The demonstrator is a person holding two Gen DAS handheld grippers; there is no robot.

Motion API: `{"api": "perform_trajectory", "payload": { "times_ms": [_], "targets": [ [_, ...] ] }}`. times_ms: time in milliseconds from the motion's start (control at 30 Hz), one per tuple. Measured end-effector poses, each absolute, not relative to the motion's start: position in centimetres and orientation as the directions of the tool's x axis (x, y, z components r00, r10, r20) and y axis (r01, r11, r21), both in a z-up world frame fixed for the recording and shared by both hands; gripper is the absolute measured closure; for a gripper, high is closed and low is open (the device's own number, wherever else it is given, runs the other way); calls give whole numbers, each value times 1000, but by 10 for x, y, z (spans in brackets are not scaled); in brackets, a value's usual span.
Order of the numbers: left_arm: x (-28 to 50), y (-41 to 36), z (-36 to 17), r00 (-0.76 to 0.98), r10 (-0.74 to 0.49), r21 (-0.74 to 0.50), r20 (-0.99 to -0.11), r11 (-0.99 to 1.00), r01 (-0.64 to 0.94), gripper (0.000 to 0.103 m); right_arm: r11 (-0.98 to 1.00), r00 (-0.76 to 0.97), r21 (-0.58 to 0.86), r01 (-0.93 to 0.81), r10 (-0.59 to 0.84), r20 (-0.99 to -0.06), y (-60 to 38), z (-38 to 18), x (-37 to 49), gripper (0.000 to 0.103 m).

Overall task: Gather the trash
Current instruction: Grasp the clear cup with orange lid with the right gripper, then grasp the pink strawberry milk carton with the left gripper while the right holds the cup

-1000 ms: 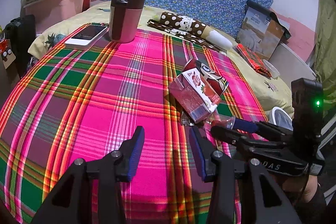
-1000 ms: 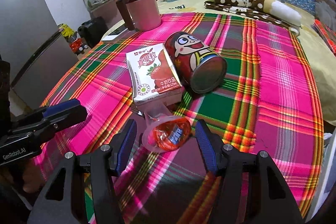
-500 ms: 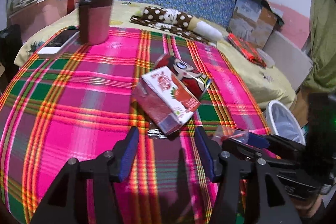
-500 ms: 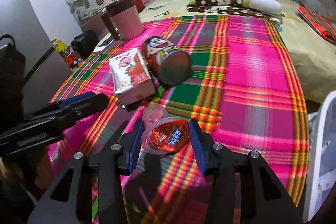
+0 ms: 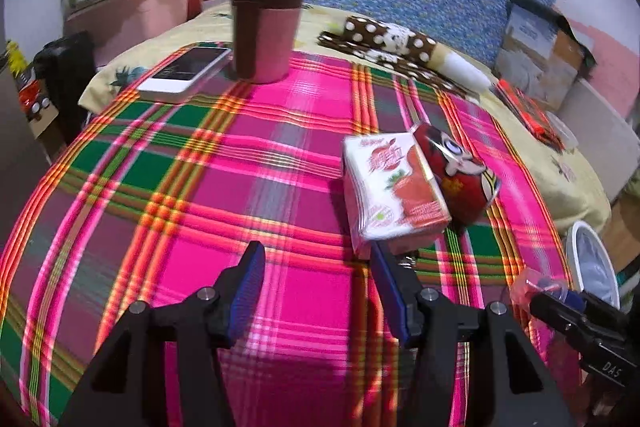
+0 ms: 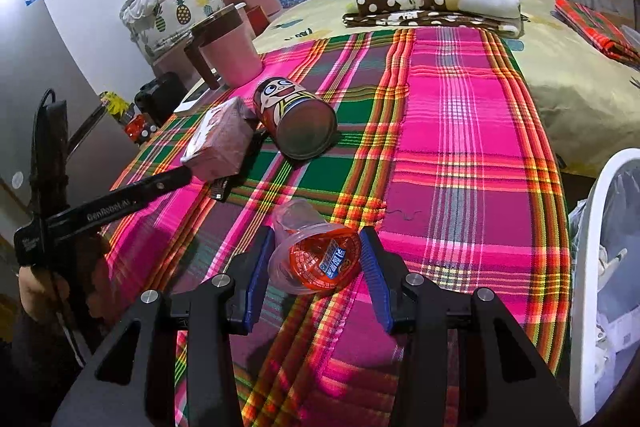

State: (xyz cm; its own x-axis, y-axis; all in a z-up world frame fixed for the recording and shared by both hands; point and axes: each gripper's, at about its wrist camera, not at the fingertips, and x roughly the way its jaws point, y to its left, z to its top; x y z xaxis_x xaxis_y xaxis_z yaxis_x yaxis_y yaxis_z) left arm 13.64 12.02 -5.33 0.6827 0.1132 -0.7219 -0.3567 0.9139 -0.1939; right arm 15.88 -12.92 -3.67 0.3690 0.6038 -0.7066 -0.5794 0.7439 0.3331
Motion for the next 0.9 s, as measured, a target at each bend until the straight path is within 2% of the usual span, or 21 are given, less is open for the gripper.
{"api": "perform_trajectory", "payload": {
  "times_ms": [100, 200, 267, 367, 600, 700, 800, 900],
  "targets": [
    [135, 113, -48, 703, 89, -211, -706, 921, -328, 45, 746, 373, 339, -573, 606, -703, -132, -36, 158, 57],
    [143, 100, -46, 718, 60, -216, -694, 933, -287, 39, 749, 378, 338, -570, 604, -702, -135, -36, 157, 57],
    [152, 95, -46, 714, 45, -228, -699, 932, -281, 38, 752, 379, 336, -567, 601, -704, -137, -36, 156, 57],
    [162, 95, -45, 718, 43, -245, -695, 924, -292, 34, 755, 378, 338, -562, 598, -706, -141, -37, 157, 57],
    [183, 104, -52, 701, 60, -284, -711, 887, -364, 34, 754, 374, 349, -557, 603, -705, -144, -40, 159, 57],
    [182, 106, -56, 698, 68, -287, -713, 880, -379, 34, 753, 372, 351, -557, 604, -705, -144, -40, 159, 57],
    [178, 107, -56, 700, 74, -283, -710, 881, -379, 46, 753, 372, 350, -557, 604, -705, -144, -40, 159, 57],
    [174, 104, -55, 701, 70, -273, -710, 890, -366, 47, 757, 382, 342, -558, 599, -704, -145, -39, 159, 57]
  ]
}}
